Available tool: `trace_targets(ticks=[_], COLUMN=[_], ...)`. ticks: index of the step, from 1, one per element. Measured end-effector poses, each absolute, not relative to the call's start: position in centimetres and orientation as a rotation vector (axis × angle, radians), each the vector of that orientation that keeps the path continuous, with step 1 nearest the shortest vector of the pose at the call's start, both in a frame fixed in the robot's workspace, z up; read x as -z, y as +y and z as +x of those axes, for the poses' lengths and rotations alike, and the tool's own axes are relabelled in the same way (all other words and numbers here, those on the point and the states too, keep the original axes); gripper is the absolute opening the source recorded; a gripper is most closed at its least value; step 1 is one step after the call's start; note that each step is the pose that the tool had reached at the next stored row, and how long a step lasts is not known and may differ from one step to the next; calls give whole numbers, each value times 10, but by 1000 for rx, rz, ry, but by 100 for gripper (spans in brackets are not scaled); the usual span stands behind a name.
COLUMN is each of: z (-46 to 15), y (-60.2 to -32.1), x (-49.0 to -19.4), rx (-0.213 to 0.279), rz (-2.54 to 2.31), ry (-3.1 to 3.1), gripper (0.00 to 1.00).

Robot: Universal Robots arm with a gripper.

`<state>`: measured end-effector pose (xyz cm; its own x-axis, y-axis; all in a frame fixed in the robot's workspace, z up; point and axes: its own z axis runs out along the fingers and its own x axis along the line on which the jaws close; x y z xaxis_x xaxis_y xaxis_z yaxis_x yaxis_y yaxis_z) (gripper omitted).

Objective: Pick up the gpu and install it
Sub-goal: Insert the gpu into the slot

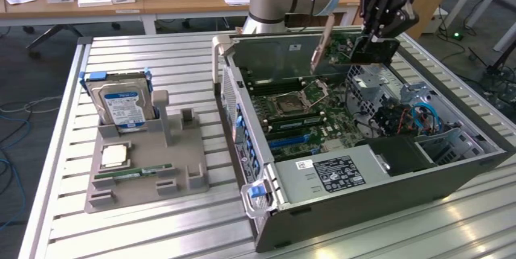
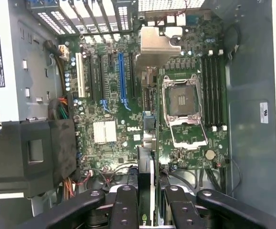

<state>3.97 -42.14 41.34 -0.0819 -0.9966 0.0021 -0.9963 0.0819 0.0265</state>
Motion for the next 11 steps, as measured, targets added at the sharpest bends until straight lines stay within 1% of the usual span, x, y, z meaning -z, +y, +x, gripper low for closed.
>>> trace_targets(ticks=[11], z=[36], y=[-421], x=[-405], rx=[7], rz=[2187], ry=[-2247], gripper=[26])
